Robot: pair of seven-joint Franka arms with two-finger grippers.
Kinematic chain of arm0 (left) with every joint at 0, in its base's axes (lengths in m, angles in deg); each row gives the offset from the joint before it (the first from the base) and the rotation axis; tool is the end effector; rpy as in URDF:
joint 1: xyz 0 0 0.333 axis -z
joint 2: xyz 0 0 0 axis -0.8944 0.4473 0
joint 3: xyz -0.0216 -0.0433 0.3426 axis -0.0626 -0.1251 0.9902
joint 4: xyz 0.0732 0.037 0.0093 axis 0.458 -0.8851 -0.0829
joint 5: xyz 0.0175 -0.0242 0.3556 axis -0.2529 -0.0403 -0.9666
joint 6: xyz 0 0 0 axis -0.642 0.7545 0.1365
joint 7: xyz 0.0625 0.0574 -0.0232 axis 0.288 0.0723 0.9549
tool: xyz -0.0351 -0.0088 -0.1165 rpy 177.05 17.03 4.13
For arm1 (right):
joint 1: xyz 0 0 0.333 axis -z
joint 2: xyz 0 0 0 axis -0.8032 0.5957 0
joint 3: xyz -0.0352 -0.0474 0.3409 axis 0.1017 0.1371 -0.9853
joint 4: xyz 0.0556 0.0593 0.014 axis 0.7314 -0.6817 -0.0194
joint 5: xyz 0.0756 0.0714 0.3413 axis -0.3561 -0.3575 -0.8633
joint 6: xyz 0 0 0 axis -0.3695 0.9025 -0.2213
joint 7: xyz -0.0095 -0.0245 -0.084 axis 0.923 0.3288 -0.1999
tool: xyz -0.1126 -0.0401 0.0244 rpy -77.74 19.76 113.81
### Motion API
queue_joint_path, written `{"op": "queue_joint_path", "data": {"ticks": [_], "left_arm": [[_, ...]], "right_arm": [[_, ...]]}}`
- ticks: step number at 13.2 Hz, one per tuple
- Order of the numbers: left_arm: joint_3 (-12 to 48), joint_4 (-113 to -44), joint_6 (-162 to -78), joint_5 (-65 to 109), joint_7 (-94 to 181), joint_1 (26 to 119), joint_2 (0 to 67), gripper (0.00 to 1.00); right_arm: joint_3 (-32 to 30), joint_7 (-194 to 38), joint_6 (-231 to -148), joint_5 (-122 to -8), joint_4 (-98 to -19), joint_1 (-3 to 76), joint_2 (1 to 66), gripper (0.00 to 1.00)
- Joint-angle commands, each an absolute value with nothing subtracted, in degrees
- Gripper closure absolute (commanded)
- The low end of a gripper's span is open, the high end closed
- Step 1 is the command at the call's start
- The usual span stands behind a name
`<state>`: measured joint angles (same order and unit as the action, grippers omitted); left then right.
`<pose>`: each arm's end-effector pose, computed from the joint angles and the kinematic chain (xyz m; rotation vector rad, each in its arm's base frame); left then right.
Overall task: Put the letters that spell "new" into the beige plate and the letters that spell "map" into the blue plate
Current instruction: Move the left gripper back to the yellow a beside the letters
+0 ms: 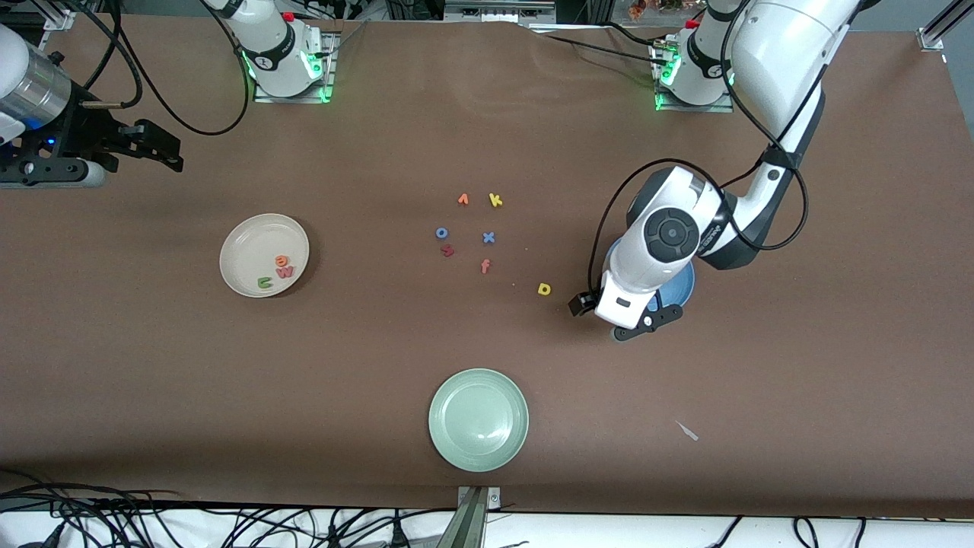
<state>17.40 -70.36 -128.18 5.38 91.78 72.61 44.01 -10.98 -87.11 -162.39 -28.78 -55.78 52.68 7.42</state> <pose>0.6218 -0.2823 0.3151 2.9990 0.6817 -0.0688 0.4938 0.0473 0.6143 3.1375 0.0262 -0.1418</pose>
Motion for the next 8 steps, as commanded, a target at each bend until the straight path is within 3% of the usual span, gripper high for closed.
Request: {"op": "queue_joint_path", "data": {"ticks": [1,8], "left_arm": [[17.8,-63.8,-126.5,6.1,99.3,75.6,49.8,0.00],[18.1,-60.9,-126.5,6.0,106.7,77.2,53.3,0.00]], "right_arm": [[-11.5,-87.5,-162.4,-28.1,-55.9,53.3,6.8,0.00],[-11.5,-87.5,-162.5,-28.1,-55.8,53.3,6.8,0.00]]}}
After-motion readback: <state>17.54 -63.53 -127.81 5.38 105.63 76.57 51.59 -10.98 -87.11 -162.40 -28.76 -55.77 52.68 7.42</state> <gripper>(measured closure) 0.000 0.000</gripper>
